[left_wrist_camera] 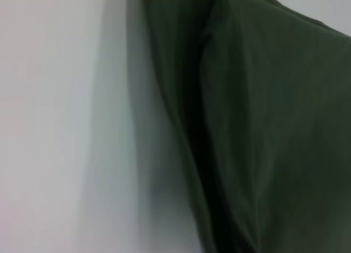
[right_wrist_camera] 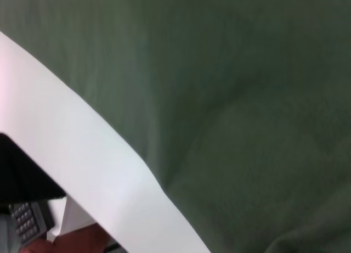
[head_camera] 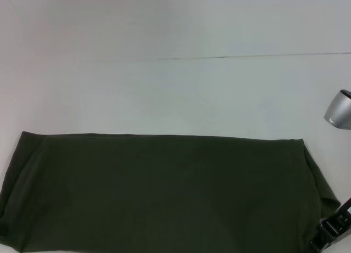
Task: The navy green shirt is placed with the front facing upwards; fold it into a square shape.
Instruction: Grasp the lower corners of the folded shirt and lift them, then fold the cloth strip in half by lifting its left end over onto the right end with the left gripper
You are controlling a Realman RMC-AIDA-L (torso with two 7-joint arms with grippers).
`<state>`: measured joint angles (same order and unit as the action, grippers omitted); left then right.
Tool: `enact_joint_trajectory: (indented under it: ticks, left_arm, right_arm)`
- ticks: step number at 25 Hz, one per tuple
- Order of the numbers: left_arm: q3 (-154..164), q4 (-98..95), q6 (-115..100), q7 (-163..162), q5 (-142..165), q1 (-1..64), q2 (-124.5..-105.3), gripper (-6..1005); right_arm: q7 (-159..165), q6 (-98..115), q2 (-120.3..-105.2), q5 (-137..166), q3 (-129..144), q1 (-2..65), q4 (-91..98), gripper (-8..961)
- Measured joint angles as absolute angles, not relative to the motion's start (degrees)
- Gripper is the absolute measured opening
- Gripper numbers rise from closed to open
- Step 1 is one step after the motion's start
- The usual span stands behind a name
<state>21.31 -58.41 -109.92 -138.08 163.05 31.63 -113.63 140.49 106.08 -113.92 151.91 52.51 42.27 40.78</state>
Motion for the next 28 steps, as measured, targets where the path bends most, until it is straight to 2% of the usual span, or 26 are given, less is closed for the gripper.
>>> enact_joint_trajectory:
  ticks: [7,14,19,22,27,28]
  left_arm:
    - [20.35,-58.41,-108.25,-138.21,162.77,31.68,-113.47,54]
    - [19.67,-58.34,-106.68,-138.33,162.37,32.22,-113.03,56]
    - [19.27,-58.32,-106.5,-138.2,162.55,32.4,-112.86,56]
    - [18.57,-58.34,-106.4,-137.94,162.34,32.4,-112.82,57]
    - [18.28,-58.03,-106.14,-137.43,162.21,32.33,-112.82,58]
    - [18.28,-57.95,-106.13,-137.39,162.18,32.32,-112.83,58]
  right_arm:
    - [140.66,106.15,-113.91,152.02,53.2,42.78,40.95,34]
    - [141.66,107.34,-112.66,152.05,52.87,42.86,41.0,36]
    - [141.98,107.75,-111.77,151.87,51.98,42.9,41.43,223]
    - [140.74,109.29,-110.77,151.19,46.87,43.29,42.39,466]
    - [133.85,111.72,-108.73,144.49,36.41,43.72,42.33,706]
    - [131.57,111.62,-108.61,141.5,35.36,43.59,41.82,723]
